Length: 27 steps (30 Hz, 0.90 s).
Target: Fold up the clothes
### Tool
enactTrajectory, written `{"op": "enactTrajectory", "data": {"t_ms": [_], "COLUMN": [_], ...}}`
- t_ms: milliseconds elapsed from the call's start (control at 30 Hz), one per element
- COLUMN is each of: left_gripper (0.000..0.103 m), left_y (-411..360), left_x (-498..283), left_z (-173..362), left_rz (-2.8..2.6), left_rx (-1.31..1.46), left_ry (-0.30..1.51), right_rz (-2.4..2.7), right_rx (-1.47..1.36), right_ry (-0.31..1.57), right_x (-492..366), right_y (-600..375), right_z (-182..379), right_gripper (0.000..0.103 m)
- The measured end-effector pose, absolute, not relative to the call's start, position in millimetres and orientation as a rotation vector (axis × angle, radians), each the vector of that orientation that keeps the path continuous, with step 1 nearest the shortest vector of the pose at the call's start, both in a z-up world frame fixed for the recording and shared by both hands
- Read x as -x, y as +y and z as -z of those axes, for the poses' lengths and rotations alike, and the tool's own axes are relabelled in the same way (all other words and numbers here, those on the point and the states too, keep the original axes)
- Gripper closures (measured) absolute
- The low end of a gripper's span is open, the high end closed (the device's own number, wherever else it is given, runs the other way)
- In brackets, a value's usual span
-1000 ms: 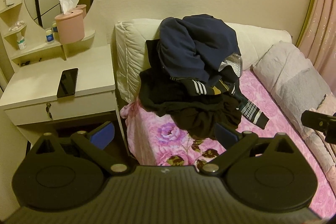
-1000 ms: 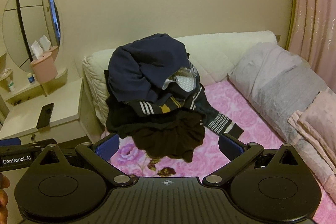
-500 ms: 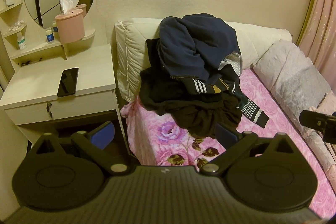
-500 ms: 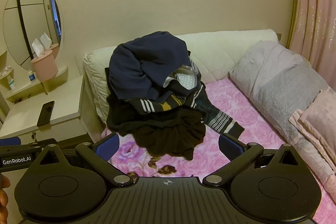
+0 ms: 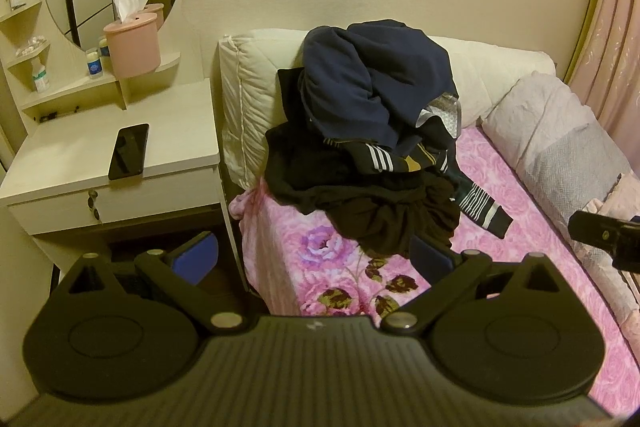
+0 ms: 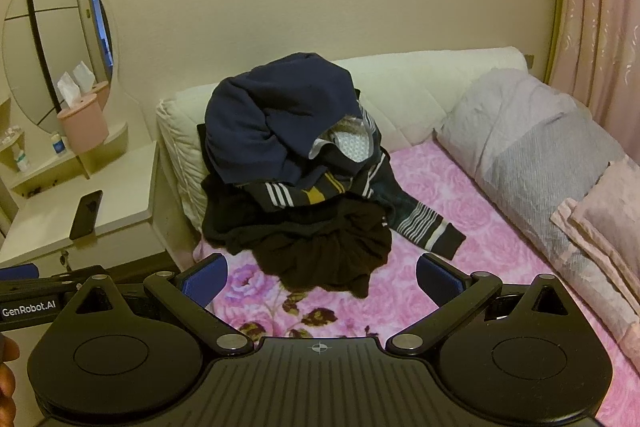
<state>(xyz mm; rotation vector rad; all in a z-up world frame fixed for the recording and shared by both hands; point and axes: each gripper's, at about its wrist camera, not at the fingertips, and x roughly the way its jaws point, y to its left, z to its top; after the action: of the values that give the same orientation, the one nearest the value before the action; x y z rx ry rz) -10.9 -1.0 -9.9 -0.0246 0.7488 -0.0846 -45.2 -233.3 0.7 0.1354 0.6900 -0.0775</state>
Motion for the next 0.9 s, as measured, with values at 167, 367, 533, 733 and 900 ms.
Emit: {"op": "enactTrajectory", "data": {"t_ms": [167,367,533,733,900], "left_gripper": [0.003,0.003,0.003,0.004,0.004], "left_y": [-1.4,-1.6,-3.9,-15.3,-26.0], "left_x": [12.0,15.2,21.5,36.0,53.6], "left_z": [10.4,10.1,9.5,12.5,11.2], "left_rz": [0.087,0.098,0.106,0.121,0.121], "left_rx": [0.022,0.032,0.034,0.009,-0.019], "left_ry": [0.751,0.753,0.753,0.757,0.742], "right_rz": [0.080,0.083,0.087,0.096,0.092], "right_rx": [-0.149,-0.160,-0.167,-0.185,-0.195], "right_ry": [0.703,0.711,0.716,0.729,0.729], "right_x": [45.8,47.3,51.0,62.1,74.2], "right_y": [-236.2,-237.8,-239.8,-249.1,-258.1], "right_z": [2.7,4.7,6.6,12.5,16.1], "right_gripper": [0.000,0.000,0.000,0.000,0.000]}}
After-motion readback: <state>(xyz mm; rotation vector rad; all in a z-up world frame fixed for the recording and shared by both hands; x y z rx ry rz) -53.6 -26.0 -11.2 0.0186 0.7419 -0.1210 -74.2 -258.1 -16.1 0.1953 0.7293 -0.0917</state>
